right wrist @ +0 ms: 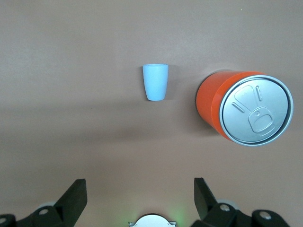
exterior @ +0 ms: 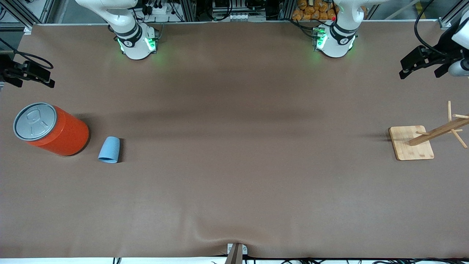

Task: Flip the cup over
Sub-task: 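Reach the right gripper down to the blue cup lying beside the can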

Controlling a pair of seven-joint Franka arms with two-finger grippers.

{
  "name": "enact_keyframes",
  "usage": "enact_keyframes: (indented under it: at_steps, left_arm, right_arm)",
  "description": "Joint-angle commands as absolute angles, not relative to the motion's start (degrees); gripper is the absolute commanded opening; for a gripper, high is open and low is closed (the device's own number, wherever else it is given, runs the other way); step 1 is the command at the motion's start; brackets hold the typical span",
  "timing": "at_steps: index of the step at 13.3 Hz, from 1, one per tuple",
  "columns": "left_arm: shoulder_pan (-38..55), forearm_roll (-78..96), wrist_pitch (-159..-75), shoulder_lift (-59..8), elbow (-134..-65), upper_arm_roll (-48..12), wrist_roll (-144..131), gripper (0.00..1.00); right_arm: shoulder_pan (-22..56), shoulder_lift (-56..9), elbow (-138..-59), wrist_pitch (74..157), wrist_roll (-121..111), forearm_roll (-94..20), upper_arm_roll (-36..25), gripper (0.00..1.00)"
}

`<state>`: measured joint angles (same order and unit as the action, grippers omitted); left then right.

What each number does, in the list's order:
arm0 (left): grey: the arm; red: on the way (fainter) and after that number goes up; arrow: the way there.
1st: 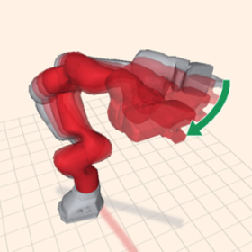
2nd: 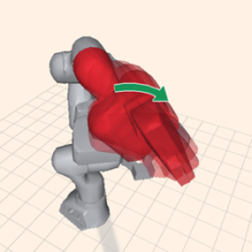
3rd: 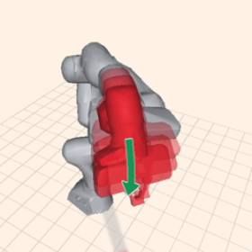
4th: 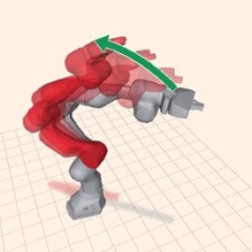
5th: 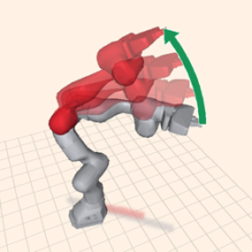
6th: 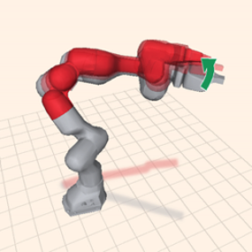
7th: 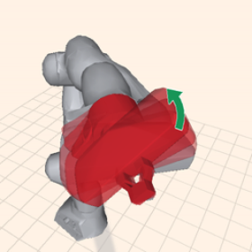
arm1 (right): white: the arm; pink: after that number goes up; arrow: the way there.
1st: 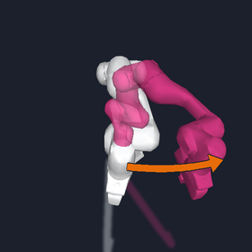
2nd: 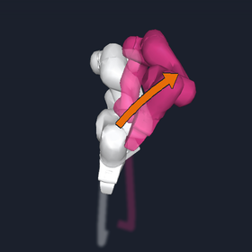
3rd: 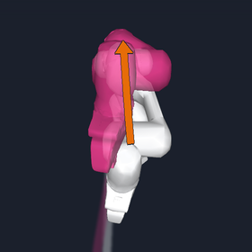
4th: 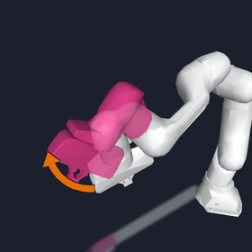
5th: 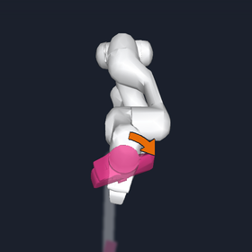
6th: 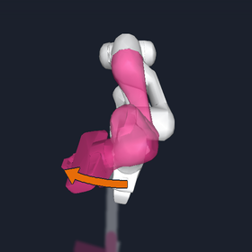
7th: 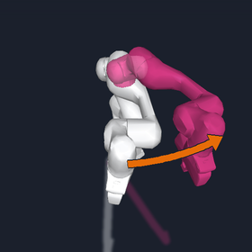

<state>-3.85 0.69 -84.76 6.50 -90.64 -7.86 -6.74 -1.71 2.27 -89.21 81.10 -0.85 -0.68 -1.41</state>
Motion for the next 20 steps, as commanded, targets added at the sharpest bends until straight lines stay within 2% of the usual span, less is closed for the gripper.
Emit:
enact_keyframes:
  at_steps: [1,4,12,15,20]
  left_arm:
    - [-4.66,-0.53,-82.97,5.1,-88.15,-8.26,-6.42,1.0]
    - [-4.66,-0.53,-82.97,5.18,-88.24,-8.26,-6.15,1.0]
    - [-4.66,-0.44,-82.53,5.19,-88.94,-8.35,-6.24,1.0]
    - [-4.66,-0.44,-82.53,5.19,-89.03,-8.35,-5.98,1.0]
    - [-4.57,-0.35,-82.62,5.1,-89.21,-8.61,-5.98,1.0]
  right_arm:
    - [-2.11,1.15,-93.31,85.66,-1.67,1.13,-1.14,1.0]
    - [-1.67,-2.88,-100.62,95.51,-1.23,1.14,-1.14,1.0]
    - [-2.11,-20.55,-102.39,113.01,-0.97,0.97,-1.05,1.0]
    - [-3.34,-24.33,-103.18,117.58,-1.41,0.97,-1.05,1.0]
    - [-3.43,-25.66,-110.65,127.96,-1.41,0.35,-0.97,1.0]
